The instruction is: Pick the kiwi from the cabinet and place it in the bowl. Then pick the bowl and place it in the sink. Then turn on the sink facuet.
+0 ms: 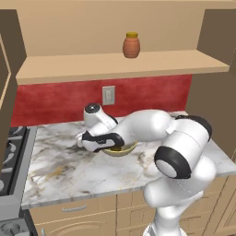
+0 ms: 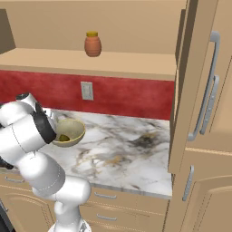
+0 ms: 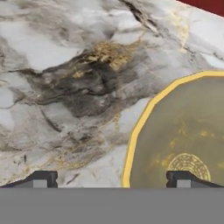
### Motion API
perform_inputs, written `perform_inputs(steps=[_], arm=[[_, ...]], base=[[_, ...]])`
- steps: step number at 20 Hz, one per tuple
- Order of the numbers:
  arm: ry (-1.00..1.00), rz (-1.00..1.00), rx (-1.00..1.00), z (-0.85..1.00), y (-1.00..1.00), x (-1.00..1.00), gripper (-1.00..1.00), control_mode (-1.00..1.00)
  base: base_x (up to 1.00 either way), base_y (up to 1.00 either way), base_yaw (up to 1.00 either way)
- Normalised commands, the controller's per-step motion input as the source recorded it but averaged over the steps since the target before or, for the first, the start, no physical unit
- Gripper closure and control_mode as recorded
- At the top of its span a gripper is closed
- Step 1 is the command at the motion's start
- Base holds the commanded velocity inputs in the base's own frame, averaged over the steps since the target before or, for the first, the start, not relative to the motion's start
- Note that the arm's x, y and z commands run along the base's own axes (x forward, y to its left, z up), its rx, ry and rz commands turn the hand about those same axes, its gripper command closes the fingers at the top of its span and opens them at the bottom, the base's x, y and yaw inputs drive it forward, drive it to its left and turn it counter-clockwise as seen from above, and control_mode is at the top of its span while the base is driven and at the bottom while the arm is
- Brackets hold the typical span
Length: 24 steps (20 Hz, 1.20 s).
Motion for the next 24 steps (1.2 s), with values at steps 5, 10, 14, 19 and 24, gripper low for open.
perform_inputs(steps=[5, 10, 14, 19, 24], arm=[[0.12, 0.13, 0.0, -0.21, 0.1, 0.0, -1.0, -1.0], [0.07, 0.05, 0.0, -0.41, -0.02, -0.02, -1.0, -1.0], [0.01, 0.01, 0.0, -0.39, -0.23, -0.14, -1.0, -1.0], [0.0, 0.0, 0.0, -0.3, -0.29, -0.05, -1.0, -1.0], [0.0, 0.0, 0.0, -0.14, -0.29, -0.08, -1.0, -1.0]], base=[[0.0, 0.0, 0.0], [0.0, 0.0, 0.0], [0.0, 0.0, 0.0], [0.0, 0.0, 0.0], [0.0, 0.0, 0.0]])
